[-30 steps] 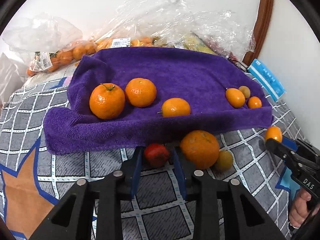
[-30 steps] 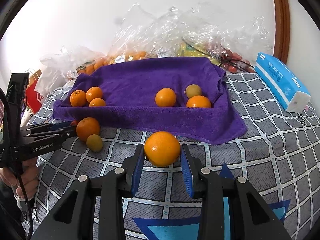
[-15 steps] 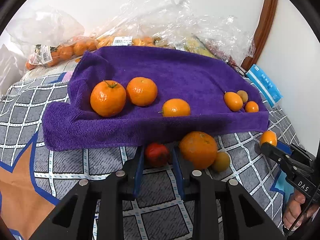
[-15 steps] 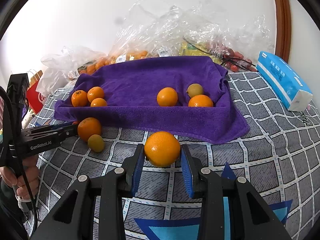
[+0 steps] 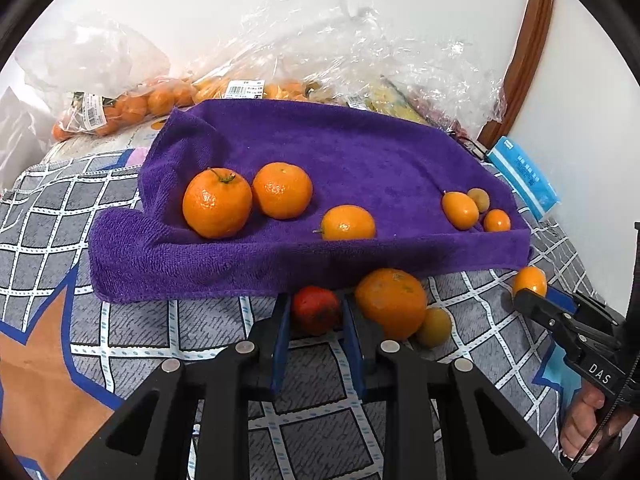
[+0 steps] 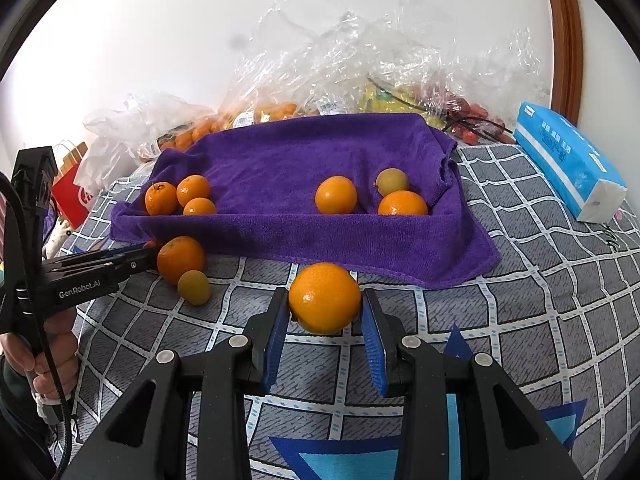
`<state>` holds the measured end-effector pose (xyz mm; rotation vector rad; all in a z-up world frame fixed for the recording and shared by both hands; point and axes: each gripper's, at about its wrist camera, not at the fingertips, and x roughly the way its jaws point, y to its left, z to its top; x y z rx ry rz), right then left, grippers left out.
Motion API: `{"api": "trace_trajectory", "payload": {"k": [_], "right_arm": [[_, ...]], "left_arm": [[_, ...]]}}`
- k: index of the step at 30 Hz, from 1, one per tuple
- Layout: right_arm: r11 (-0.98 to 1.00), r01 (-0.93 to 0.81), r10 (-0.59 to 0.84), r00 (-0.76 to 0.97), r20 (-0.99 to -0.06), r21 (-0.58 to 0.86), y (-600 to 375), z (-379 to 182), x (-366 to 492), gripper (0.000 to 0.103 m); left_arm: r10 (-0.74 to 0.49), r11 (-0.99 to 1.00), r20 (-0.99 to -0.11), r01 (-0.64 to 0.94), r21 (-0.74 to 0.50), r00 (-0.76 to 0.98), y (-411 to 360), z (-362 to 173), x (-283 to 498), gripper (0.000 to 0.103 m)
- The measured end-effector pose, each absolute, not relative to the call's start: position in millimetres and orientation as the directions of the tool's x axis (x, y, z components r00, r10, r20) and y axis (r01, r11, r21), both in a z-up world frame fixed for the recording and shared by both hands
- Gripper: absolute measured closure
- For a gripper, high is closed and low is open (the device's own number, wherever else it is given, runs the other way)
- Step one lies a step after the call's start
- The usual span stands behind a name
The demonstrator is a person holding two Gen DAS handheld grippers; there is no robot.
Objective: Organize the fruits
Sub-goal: 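Grasp the small red fruit with the left tool while the right tool holds the orange, then lift both held fruits and carry them over the purple towel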
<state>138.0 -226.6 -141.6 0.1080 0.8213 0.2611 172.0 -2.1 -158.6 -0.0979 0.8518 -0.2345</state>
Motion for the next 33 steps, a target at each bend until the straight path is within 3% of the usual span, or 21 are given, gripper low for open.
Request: {"api": "trace_trajectory", "payload": {"k": [33], "right_arm": [[0.965, -0.196, 0.261, 0.67, -0.695, 0.173, -210.4, -134.7, 111.8, 0.067]], "left_arm": [[-0.25, 0.966, -0.704, 0.122, -0.228, 0.664, 15.8, -145.3, 130.6, 0.079]]}}
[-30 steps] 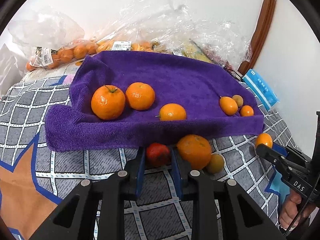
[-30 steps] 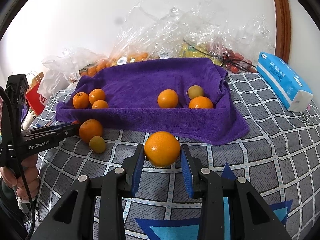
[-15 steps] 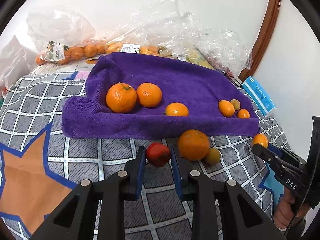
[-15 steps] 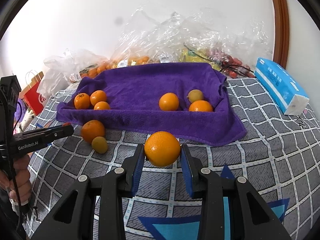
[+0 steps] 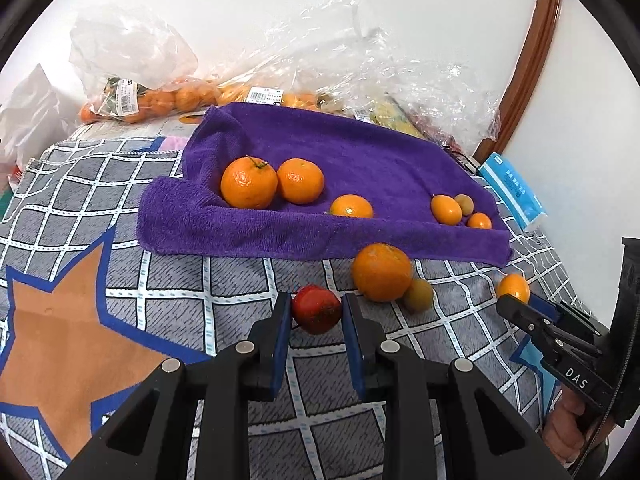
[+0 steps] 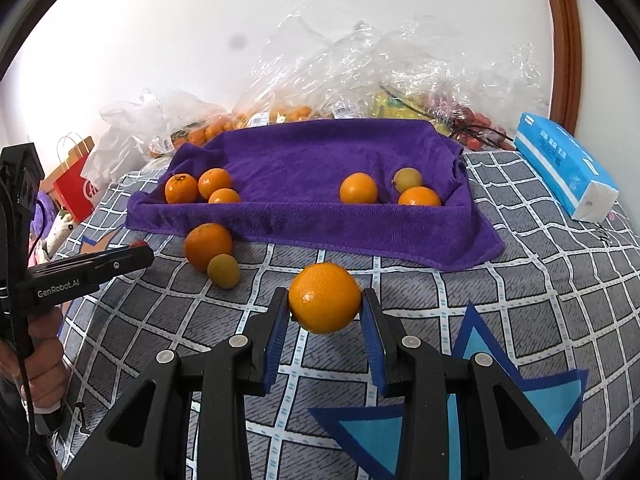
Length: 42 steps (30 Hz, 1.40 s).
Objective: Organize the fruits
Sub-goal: 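Lift both held fruits and carry them over the purple towel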
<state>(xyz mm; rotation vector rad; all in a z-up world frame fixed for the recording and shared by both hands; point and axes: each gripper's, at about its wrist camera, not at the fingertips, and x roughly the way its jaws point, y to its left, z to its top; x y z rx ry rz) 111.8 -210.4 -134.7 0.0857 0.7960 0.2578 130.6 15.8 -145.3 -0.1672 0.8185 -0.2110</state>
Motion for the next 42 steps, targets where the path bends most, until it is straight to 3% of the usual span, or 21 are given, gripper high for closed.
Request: {"api": "trace_trajectory", "payload": {"k": [19, 42], "right_arm": [[0.961, -0.214, 0.276, 0.734, -0.621, 0.175, -208.3, -87.9, 93.3, 0.067], [0.97, -0.174, 0.242, 0.751, -0.614, 0.169, -215.6, -72.9, 93.3, 0.067]], "left_arm": [[-0.222, 0.972, -0.686, 0.104, -0.209, 0.693, 14.7, -114.6, 114.7, 0.079], [-0.217, 0.973, -0.658, 0.101, -0.21, 0.721, 15.0, -92.2, 106.3, 0.079]]}}
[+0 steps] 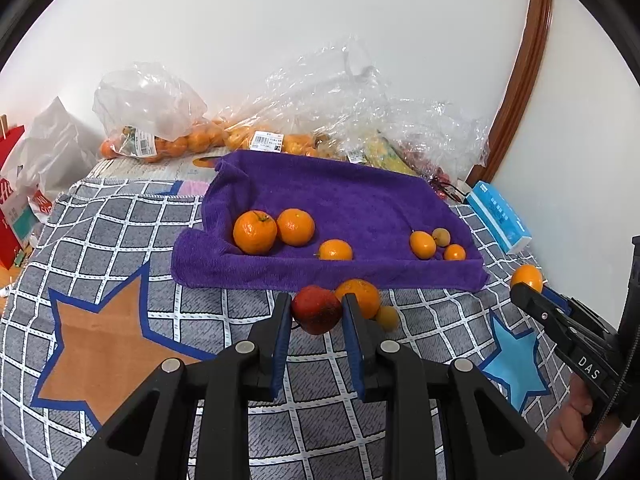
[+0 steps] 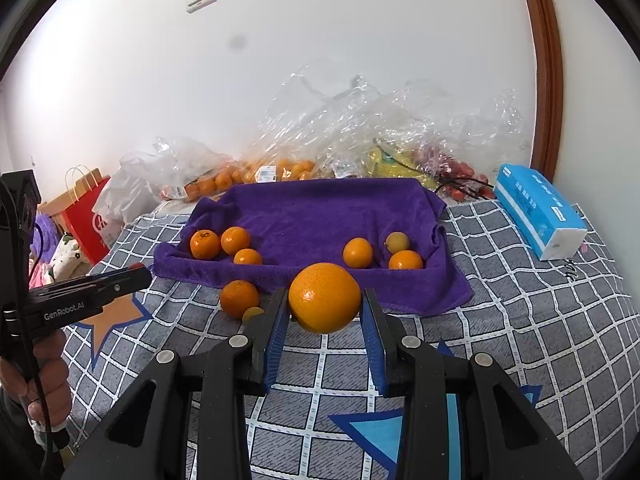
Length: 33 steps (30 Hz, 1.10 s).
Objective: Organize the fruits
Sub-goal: 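Lift both held fruits and carry them over the purple towel, then lower both fruits onto the purple towel and open both tools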
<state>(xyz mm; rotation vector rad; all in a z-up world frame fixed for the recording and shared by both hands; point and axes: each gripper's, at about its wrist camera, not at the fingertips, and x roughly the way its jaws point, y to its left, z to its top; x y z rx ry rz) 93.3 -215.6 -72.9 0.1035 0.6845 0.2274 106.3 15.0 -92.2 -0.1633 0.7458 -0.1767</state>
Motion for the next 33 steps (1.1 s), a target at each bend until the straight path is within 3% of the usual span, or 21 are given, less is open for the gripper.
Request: {"api": "trace_trajectory", "payload": {"k": [33], "right_arm": [[0.974, -0.16, 0.224, 0.779, -0.586, 0.161, -219.5, -50.0, 127.6, 0.067]], "left_arm": [[-0.2, 0.977, -0.633, 0.099, -0.191, 0.748, 21.8, -67.1, 134.2, 0.079]]}}
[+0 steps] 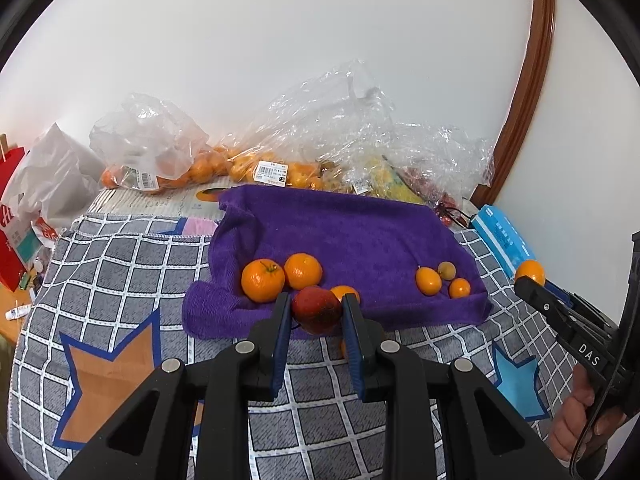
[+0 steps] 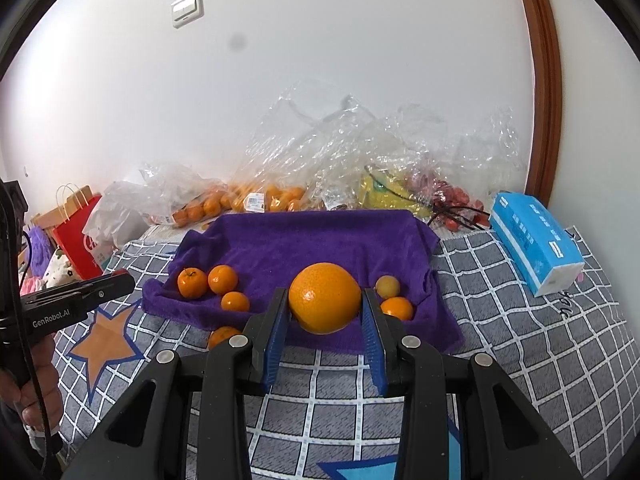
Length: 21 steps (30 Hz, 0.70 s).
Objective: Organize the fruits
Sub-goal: 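Lower both fruits onto the purple towel and open both tools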
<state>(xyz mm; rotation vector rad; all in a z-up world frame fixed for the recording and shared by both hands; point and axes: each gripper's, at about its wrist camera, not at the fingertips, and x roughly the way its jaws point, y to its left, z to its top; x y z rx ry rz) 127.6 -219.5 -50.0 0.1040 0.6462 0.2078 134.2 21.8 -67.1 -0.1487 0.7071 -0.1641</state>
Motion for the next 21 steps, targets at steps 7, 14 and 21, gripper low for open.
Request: {"api": "trace_trajectory", "payload": {"k": [7, 14, 21], "right_arm": [[0.972, -0.168, 0.233, 0.773, -0.59, 0.163, -214.7, -50.9, 142.5, 0.067], [0.972, -0.178, 0.236, 0.772, -0.59, 0.156, -208.5, -49.8, 158.3, 0.067], [0.97, -0.186, 0.243, 0.769, -0.592, 0.156, -203.6, -52.1, 177.0, 0.067]], "left_arm": [[-0.201, 0.977, -0.634, 0.105, -0.187, 0.746, 18.2, -65.1, 148.7, 0.079], [-0.204, 0.976, -0.635, 0.108, -0.187, 0.745, 17.5, -64.5, 163.4, 0.079], [-0.203, 0.976, -0.641, 0.098, -0.196, 0.74, 20.7, -68.1, 180.9, 0.079]]}}
